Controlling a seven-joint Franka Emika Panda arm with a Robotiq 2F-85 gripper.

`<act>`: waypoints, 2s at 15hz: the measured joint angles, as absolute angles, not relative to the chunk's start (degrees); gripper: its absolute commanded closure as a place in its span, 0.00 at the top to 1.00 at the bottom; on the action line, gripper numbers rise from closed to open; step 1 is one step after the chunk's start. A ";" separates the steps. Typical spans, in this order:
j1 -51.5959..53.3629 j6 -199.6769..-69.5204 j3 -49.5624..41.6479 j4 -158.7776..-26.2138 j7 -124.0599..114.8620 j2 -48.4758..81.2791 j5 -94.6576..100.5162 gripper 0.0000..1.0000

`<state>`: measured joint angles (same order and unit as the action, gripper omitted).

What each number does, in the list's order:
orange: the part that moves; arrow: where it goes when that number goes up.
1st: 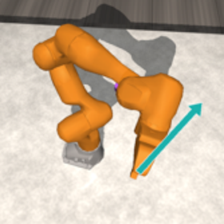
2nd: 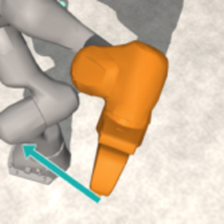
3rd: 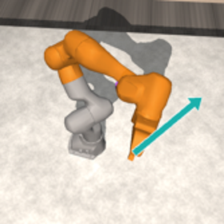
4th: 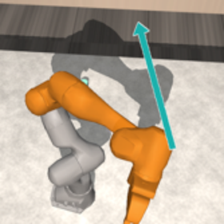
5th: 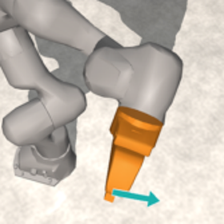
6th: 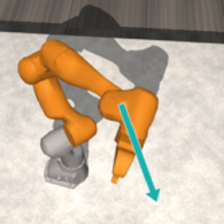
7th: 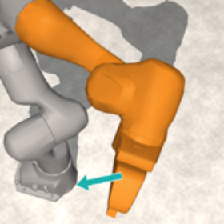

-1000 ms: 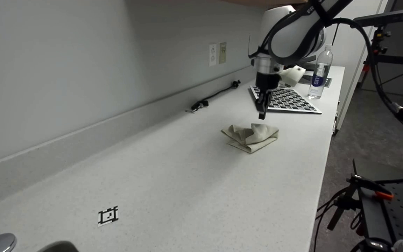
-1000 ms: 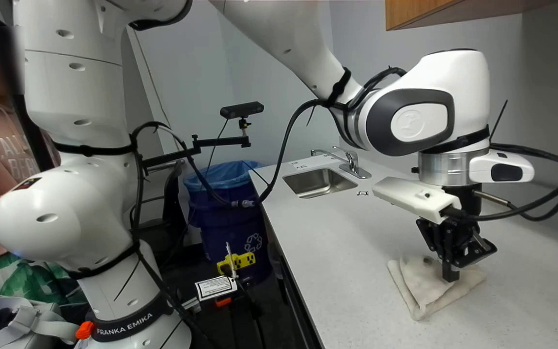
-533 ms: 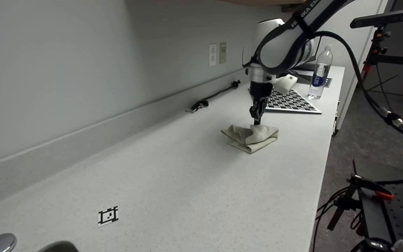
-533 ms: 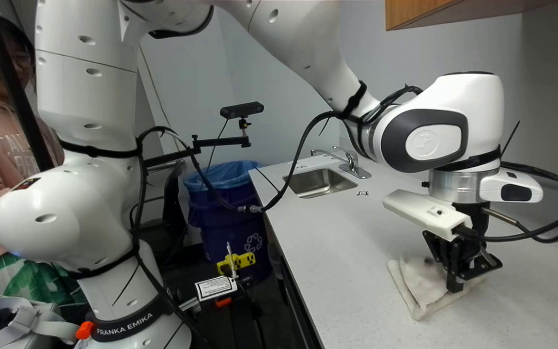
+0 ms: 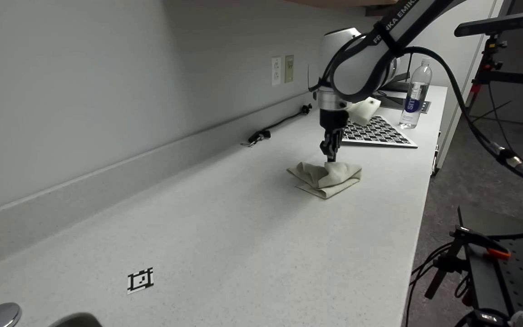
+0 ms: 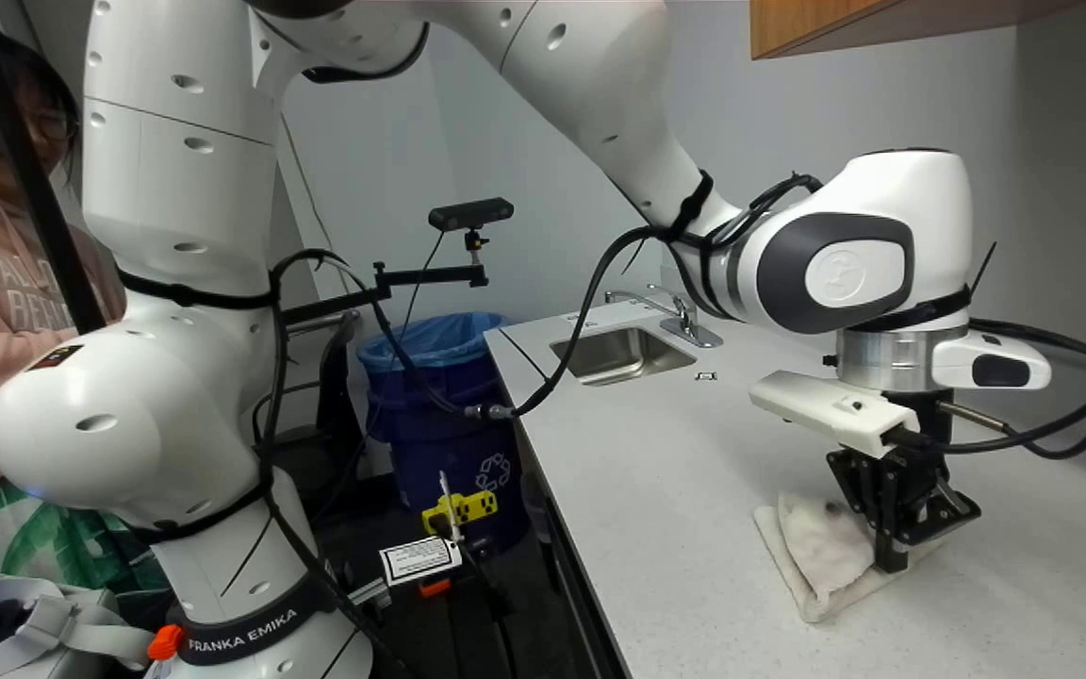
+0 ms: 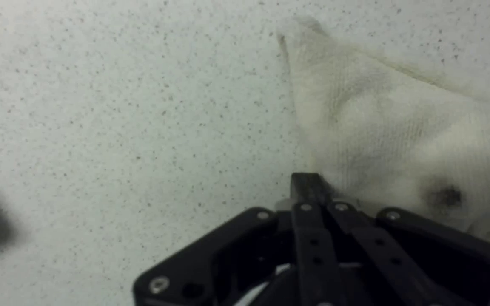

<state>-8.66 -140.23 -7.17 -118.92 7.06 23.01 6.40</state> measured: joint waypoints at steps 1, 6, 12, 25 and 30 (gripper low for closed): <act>-8.36 -139.77 -7.41 -118.93 6.00 22.81 7.64 0.00; -6.69 -137.44 -7.68 -120.32 3.18 20.06 11.55 0.00; -5.00 -137.17 -6.78 -123.30 2.45 15.20 11.91 0.00; -9.24 -137.21 -6.52 -120.67 9.80 18.42 -1.12 0.00; -9.36 -137.20 -6.46 -119.56 9.80 21.22 -1.71 0.00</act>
